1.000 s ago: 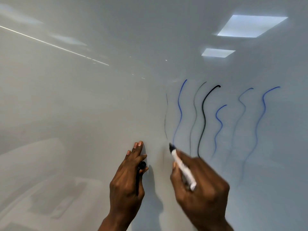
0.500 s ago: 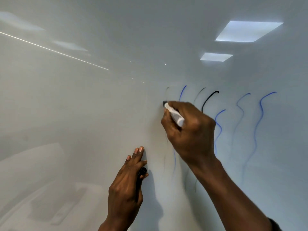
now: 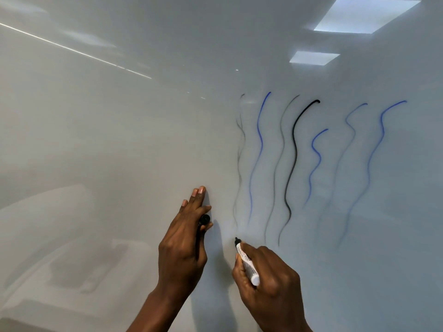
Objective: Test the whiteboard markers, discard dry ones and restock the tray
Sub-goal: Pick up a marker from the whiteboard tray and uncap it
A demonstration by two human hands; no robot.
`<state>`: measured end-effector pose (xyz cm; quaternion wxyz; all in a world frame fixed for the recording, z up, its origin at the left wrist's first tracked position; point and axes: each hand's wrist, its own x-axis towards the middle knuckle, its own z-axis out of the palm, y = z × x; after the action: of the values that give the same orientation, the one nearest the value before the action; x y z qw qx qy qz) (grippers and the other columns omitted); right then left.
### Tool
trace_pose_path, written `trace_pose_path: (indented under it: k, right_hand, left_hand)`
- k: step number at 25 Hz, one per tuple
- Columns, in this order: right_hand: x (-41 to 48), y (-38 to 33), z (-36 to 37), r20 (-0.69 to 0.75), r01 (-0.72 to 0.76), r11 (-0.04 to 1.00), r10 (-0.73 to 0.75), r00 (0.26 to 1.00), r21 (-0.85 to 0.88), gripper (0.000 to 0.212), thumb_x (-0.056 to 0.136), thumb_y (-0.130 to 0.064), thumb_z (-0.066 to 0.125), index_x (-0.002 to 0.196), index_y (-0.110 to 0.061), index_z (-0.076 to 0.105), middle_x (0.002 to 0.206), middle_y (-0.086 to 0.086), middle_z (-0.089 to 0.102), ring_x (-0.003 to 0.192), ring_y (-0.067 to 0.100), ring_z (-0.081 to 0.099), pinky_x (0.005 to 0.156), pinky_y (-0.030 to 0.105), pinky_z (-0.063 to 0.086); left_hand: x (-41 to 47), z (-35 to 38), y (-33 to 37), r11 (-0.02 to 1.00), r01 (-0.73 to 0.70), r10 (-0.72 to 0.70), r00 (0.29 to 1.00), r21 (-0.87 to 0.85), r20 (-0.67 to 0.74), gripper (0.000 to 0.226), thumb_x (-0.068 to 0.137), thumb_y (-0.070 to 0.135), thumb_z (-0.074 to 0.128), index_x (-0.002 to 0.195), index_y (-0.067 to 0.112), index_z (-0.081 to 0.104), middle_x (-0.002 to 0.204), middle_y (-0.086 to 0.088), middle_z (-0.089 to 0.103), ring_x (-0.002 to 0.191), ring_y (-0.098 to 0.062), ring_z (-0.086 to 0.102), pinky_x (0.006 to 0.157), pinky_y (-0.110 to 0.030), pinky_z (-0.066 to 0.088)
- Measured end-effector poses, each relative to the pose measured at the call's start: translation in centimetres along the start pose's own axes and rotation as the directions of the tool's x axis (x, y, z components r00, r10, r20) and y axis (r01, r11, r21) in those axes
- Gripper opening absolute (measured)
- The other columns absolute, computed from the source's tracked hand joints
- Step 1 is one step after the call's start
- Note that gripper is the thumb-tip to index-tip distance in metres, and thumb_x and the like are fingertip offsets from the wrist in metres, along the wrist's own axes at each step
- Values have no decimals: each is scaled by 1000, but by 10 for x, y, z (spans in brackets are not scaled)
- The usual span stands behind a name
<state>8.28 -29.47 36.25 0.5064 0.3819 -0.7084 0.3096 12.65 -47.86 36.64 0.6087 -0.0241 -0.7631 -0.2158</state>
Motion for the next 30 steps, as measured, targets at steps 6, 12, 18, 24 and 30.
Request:
trace_pose_path:
  k: [6,12,18,24,30]
  right_hand:
    - [12,-20,-43,262,-608,364,663,701,706,12,91,-5,76,96,-13,84,73,15,75,59,31,73,48,31,57]
    - [16,-25,-65,563,-657,-60,579,590,751,67,56,-54,97,105,-12,83,83,30,73,63,42,72,45,29,53]
    - [-6,-23,-83,484,-672,246,529,697,698,21,87,-33,81,108,-32,82,89,16,80,69,41,76,53,35,61]
    - [-32,-12,-102,399,-637,453,515,758,624,24,87,-31,73,110,-36,79,91,4,81,69,30,77,52,31,60]
    - [-71,17,-123,385,-624,620,491,781,475,28,94,-37,74,121,-32,75,104,-17,78,80,14,78,61,25,64]
  left_hand:
    - [0,-11,23,967,196,-197,980,-161,10,34,112,7,51,141,17,66,158,5,59,145,-25,58,106,-45,59]
    - [12,-31,83,99,696,-747,524,-711,409,40,113,30,45,127,4,71,123,-12,80,121,-26,75,117,-48,48]
    - [2,-33,118,-386,649,-641,322,-655,697,37,114,29,42,133,0,55,126,-29,75,121,-41,74,116,-51,45]
    - [-15,-14,148,-367,705,-642,280,-607,714,34,113,32,43,125,3,54,122,-28,76,117,-39,76,112,-52,49]
    - [-56,18,187,-101,830,-720,320,-549,616,37,106,31,54,114,-4,65,111,-15,82,109,-28,80,106,-46,54]
